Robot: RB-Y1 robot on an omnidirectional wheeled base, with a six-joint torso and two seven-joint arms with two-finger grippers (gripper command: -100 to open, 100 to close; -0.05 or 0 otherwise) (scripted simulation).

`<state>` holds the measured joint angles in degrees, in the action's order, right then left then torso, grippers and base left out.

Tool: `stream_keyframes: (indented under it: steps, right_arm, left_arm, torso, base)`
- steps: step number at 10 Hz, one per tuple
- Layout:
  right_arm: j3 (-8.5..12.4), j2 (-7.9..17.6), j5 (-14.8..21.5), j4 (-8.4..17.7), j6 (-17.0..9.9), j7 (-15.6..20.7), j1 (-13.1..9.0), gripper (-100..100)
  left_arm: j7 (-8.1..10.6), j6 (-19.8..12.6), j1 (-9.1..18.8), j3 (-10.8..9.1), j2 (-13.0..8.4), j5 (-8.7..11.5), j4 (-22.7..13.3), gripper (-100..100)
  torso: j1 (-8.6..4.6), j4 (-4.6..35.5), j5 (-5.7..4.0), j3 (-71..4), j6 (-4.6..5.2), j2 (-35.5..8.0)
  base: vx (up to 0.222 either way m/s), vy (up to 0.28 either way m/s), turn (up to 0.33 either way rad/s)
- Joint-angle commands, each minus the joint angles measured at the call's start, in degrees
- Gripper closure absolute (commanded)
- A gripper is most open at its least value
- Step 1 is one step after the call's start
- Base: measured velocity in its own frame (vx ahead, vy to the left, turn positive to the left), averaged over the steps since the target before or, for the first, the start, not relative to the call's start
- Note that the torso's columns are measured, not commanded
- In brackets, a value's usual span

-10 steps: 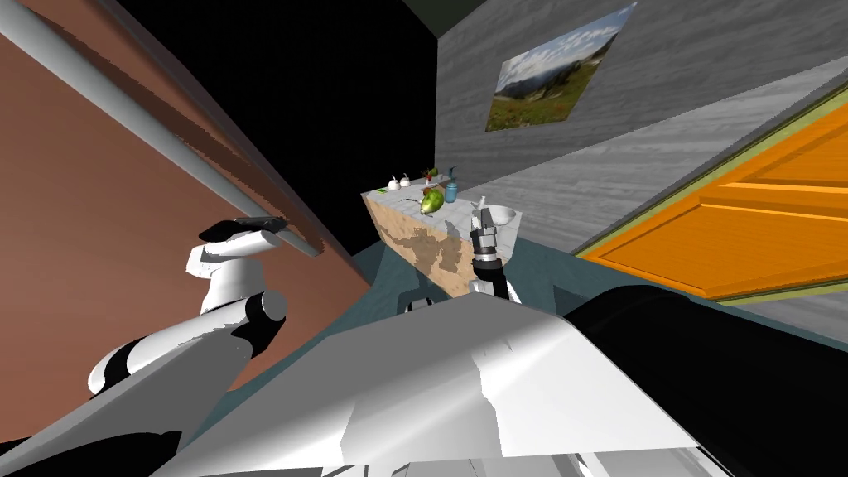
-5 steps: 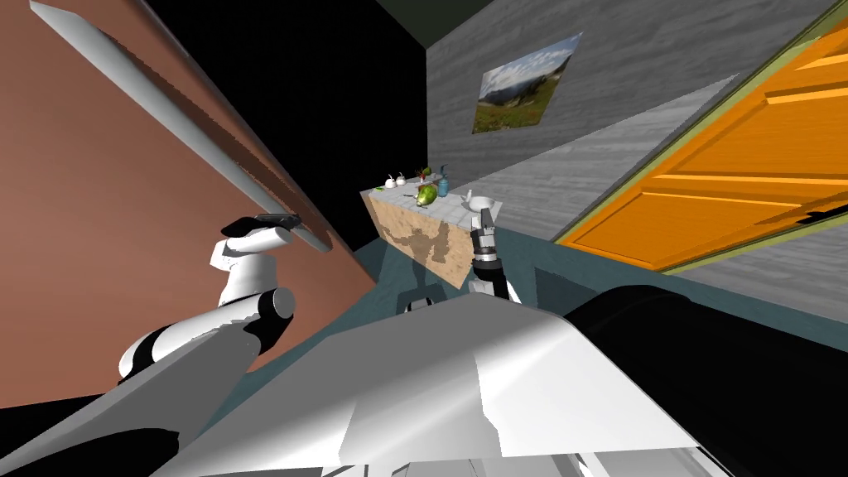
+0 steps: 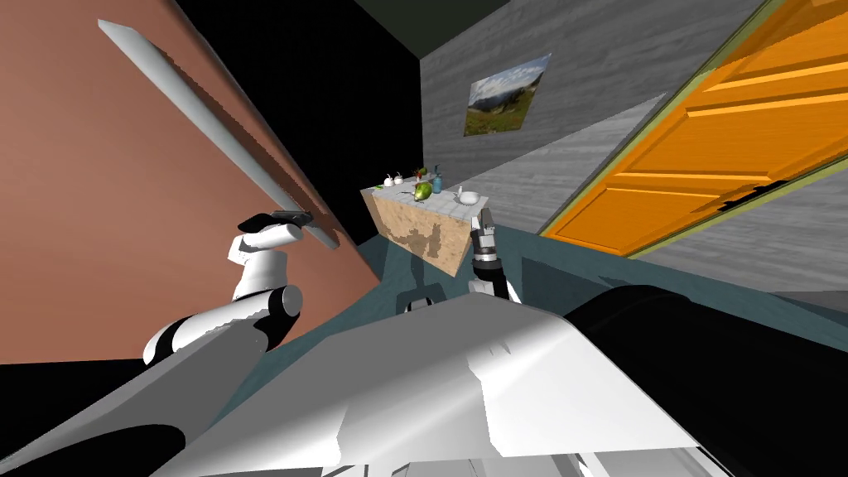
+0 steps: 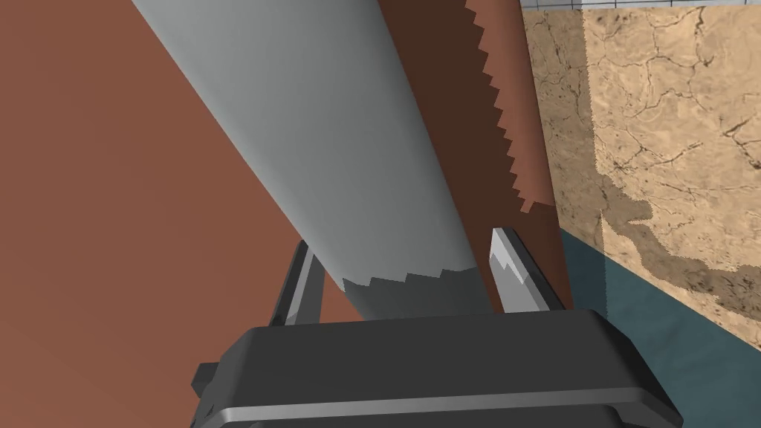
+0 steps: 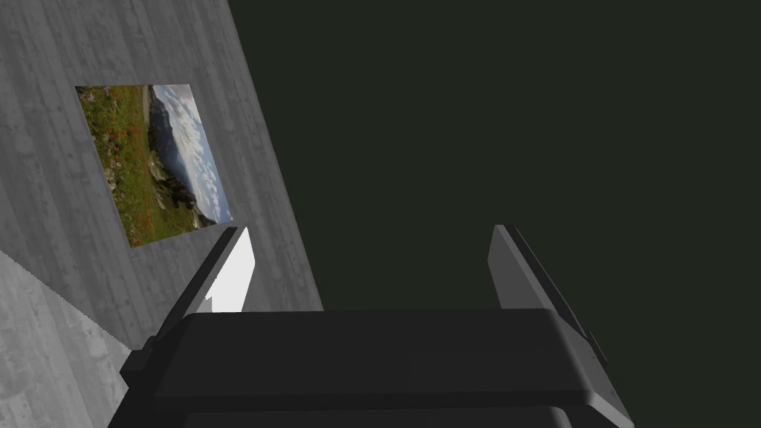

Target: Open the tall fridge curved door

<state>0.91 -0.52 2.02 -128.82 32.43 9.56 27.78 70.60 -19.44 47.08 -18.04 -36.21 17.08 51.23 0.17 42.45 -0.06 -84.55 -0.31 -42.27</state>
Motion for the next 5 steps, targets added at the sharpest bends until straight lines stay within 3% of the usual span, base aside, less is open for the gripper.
stream_keyframes:
  steps: [1,2,5]
  right_arm:
    - [0.01,0.01,0.0,0.0,0.0,0.0,0.0,0]
    - [0.0,0.0,0.0,0.0,0.0,0.0,-0.02,0]
    - [0.0,0.0,0.0,0.0,0.0,0.0,0.01,0]
  left_arm:
    - [-0.93,-0.32,1.2,2.07,1.03,1.63,0.95,100]
    - [-0.93,-0.32,1.2,2.07,1.03,1.63,0.95,100]
    - [-1.02,-0.86,1.17,3.09,2.13,2.19,1.35,100]
  torso:
    - [0.13,0.05,0.0,0.02,0.06,-0.09]
    - [-0.19,0.02,0.02,0.29,0.2,-0.54]
    - [-0.25,-0.07,-0.1,-0.11,0.34,0.09]
  base:
    - [-0.377,0.093,-0.109]
    - [-0.333,0.072,-0.064]
    - [-0.167,0.064,-0.054]
